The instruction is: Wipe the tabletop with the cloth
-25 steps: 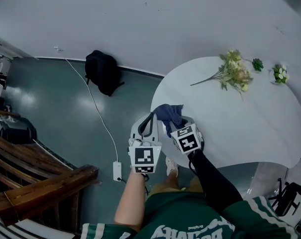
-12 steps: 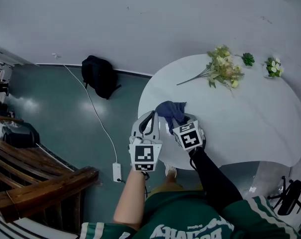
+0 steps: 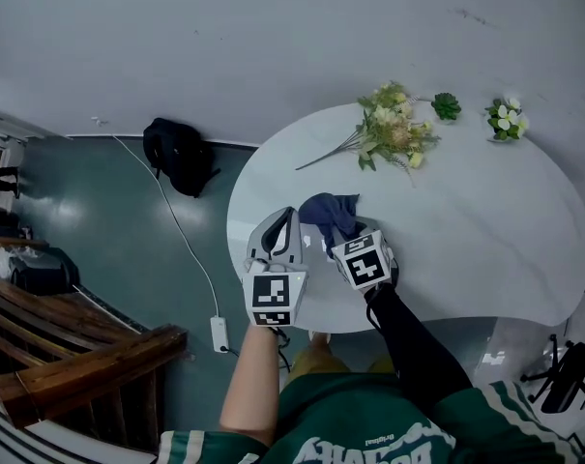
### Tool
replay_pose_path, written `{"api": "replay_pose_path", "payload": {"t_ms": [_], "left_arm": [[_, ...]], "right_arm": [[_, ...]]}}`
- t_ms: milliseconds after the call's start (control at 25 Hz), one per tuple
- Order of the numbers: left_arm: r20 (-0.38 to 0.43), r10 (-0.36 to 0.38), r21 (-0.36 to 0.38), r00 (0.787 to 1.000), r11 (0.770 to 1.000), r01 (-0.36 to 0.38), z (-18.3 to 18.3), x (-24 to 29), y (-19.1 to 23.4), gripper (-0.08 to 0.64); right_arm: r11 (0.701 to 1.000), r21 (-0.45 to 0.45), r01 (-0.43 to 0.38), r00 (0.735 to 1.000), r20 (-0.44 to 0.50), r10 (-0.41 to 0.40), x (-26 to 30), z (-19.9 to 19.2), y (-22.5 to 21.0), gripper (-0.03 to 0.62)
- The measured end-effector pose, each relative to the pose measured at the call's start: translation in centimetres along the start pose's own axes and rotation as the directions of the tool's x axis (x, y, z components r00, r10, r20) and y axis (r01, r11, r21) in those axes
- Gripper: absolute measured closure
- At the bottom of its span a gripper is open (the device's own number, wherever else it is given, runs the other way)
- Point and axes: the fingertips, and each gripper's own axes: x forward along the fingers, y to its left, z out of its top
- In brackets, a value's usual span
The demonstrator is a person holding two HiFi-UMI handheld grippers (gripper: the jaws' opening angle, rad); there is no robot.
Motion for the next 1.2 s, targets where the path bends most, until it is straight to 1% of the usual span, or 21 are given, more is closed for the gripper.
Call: {"api": "replay_pose_path", "payload": {"t_ms": [480, 600, 720, 960, 1200], "left_arm": [[-0.001, -0.096, 0.022, 0.995, 0.995, 0.096, 2.9, 5.8, -10.7, 0.563], [0.0, -0.117, 0.025, 0.993, 0.993, 0.117, 3.5, 6.7, -13.5, 0.563], [0.003, -0.13, 0.031, 0.992, 0.991, 0.13, 4.3, 7.3, -16.1, 0.563], [0.007, -0.136, 0.039, 0.991, 0.99, 0.135, 5.9, 8.0, -21.0, 0.563], [0.005, -0.112, 0.042, 0.994, 0.993, 0.112, 7.2, 7.9, -25.2, 0.563]], "right_arm": [[0.993, 0.081, 0.087, 0.996, 0.019, -0.088, -5.3, -2.7, -11.8, 0.506], [0.989, 0.108, 0.099, 0.995, 0.016, -0.102, -6.9, -3.8, -14.2, 0.506], [0.987, 0.116, 0.109, 0.994, 0.017, -0.112, -8.4, -5.0, -16.3, 0.506], [0.982, 0.141, 0.122, 0.992, 0.02, -0.126, -11.5, -7.4, -20.5, 0.506], [0.978, 0.156, 0.138, 0.99, 0.014, -0.142, -14.5, -9.6, -25.0, 0.506]]}}
